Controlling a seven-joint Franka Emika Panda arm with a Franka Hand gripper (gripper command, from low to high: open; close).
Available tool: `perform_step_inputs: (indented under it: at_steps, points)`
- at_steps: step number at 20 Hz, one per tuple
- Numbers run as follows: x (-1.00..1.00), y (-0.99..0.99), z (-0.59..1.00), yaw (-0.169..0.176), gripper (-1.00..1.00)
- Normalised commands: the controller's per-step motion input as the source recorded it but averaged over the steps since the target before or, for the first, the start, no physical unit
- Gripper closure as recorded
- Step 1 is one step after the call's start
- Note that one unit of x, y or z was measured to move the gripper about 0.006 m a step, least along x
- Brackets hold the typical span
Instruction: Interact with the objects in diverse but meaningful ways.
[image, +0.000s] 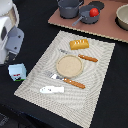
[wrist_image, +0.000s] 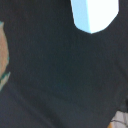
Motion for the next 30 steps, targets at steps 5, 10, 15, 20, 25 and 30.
perform_step_inputs:
  at_steps: [5,10,15,20,25,30]
  points:
    - [-0.05,-0.04,-0.06,-0.265,-1.00]
    - [0.36,0.00,0.11,-0.185,-1.00]
    - [0.40,-0.02,0.00,-0.093,-1.00]
    - [0.38,-0.12,-0.04,-0.110,-1.00]
    - [0.19,-0.15,-0.16,-0.111,-1.00]
    - [0.00,-0.10,-0.22,-0.066,-1.00]
